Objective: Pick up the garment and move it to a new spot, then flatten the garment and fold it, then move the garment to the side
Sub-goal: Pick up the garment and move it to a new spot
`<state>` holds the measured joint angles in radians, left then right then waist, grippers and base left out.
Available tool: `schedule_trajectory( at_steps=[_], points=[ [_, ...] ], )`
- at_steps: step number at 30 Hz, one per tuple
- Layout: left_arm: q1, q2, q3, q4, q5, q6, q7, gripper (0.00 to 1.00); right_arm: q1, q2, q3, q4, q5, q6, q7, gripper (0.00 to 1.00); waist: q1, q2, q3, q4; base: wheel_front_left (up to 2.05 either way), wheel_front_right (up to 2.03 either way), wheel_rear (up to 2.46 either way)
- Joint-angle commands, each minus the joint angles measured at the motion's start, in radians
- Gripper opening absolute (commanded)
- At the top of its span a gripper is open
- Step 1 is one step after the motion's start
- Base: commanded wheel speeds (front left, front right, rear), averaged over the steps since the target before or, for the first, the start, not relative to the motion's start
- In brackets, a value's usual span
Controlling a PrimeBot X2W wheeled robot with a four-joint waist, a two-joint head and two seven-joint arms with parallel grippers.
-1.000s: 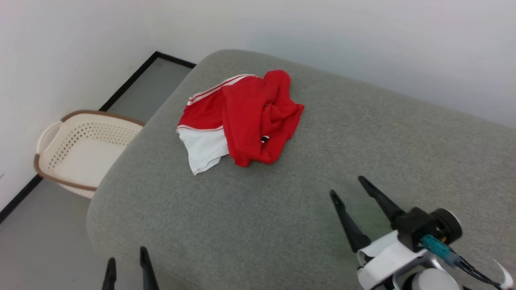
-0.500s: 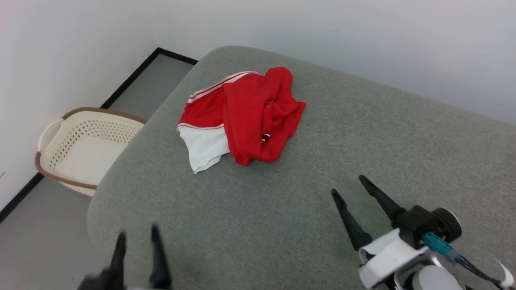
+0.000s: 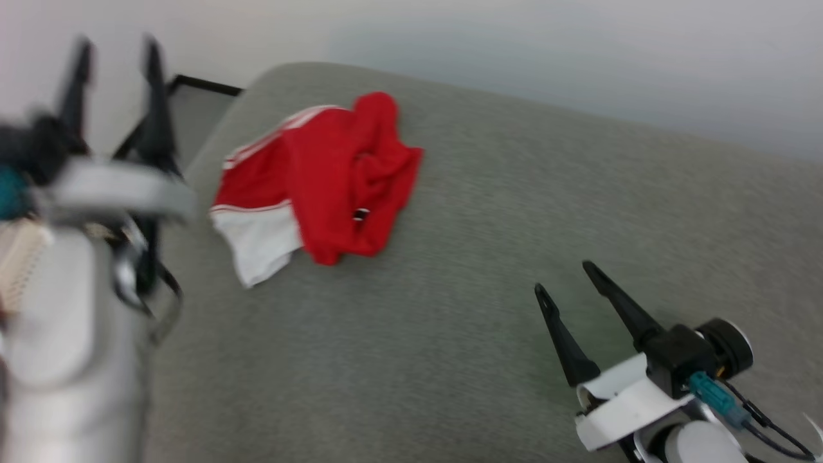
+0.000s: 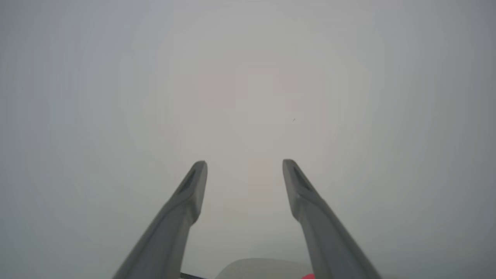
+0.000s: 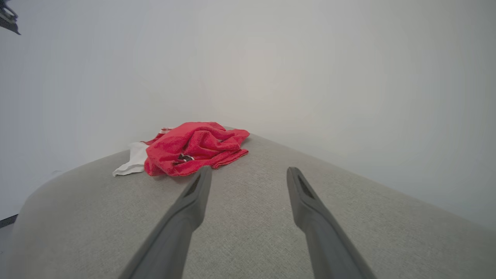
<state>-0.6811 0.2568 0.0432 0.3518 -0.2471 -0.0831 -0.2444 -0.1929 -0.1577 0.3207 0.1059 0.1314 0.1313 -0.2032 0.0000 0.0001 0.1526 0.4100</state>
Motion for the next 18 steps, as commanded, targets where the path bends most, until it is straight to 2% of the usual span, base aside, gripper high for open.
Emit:
schedule_trajectory(
  at_steps=[1, 4, 7, 12, 14, 18],
  points=[
    [-0.025, 0.008, 0.003, 0.021, -0.005, -0.007, 0.007, 1.00, -0.017, 0.002, 0.001, -0.005, -0.004, -0.001, -0.003, 1.00, 0.0000, -0.0001, 0.132, -0.158, 0.00, 0.00, 0.00],
    [-0.161, 0.053, 0.008, 0.192, -0.042, -0.025, 0.067, 1.00, -0.043, 0.011, 0.009, -0.011, -0.005, -0.001, -0.013, 1.00, 0.0000, -0.0001, 0.171, -0.226, 0.00, 0.00, 0.00],
    [-0.257, 0.105, -0.026, 0.364, -0.040, -0.037, 0.157, 1.00, -0.064, 0.026, 0.009, -0.006, -0.003, -0.001, -0.026, 1.00, 0.0000, -0.0001, 0.198, -0.280, 0.00, 0.00, 0.00],
    [-0.346, 0.142, -0.102, 0.616, -0.097, -0.046, 0.421, 1.00, -0.084, 0.043, 0.016, 0.009, 0.001, -0.001, -0.044, 1.00, 0.0000, -0.0001, 0.223, -0.341, 0.00, 0.00, 0.00],
    [-0.353, 0.146, -0.160, 0.659, -0.138, -0.047, 0.529, 1.00, -0.093, 0.049, 0.021, 0.012, 0.002, -0.001, -0.048, 1.00, 0.0000, -0.0001, 0.229, -0.357, 0.00, 0.00, 0.00],
    [-0.352, 0.178, -0.212, 0.700, -0.244, -0.047, 0.678, 1.00, -0.104, 0.054, 0.025, 0.013, 0.000, -0.001, -0.055, 1.00, 0.0000, -0.0001, 0.248, -0.383, 0.00, 0.00, 0.00]
  ],
)
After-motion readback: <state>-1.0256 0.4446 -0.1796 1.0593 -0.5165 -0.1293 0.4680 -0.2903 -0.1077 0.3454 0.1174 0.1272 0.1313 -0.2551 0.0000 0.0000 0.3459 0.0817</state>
